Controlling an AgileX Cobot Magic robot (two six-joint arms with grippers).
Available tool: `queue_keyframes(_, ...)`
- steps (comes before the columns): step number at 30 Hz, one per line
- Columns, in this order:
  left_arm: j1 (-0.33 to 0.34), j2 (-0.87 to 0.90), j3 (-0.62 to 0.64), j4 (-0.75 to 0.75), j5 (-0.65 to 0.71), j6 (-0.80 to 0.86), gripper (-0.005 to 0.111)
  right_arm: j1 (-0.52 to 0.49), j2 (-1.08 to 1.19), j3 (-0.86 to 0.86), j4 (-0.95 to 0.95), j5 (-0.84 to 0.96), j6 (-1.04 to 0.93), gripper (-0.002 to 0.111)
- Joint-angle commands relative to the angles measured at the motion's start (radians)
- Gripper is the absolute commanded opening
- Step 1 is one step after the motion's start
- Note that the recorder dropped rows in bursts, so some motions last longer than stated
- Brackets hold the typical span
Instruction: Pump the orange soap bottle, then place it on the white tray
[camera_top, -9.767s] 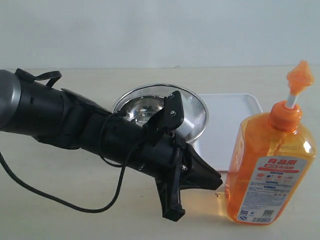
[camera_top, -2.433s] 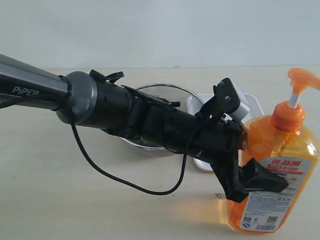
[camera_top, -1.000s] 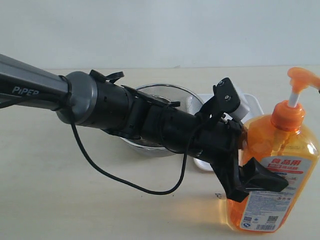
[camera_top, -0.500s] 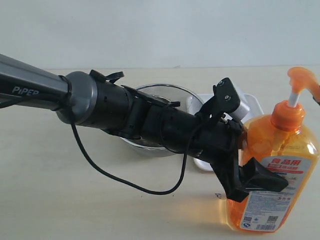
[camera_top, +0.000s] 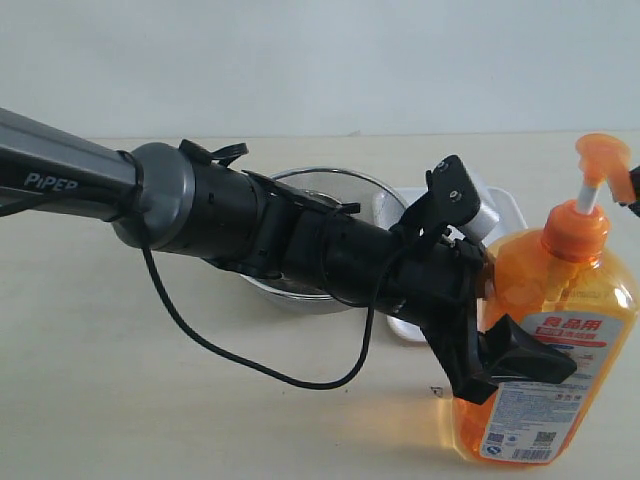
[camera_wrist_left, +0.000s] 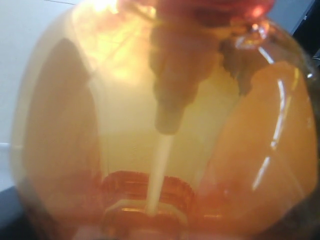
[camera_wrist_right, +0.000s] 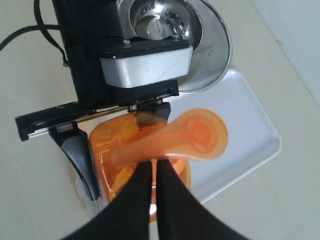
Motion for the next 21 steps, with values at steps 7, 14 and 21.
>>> queue_keyframes(7,-0.015,-0.048,-0.002,-0.002,-0.038,-0.002,0.005,-0.002,-0.066,0.002,-0.496,-0.244,0.361,0.000)
queue_keyframes(14,-0.071,-0.285,-0.002,-0.002,-0.180,-0.093,0.005,-0.002,-0.120,0.002,-0.570,-0.353,0.501,0.000)
queue_keyframes(21,-0.073,-0.579,0.002,-0.002,-0.844,-0.096,0.005,-0.002,-0.091,0.002,-0.557,-0.555,0.773,0.000)
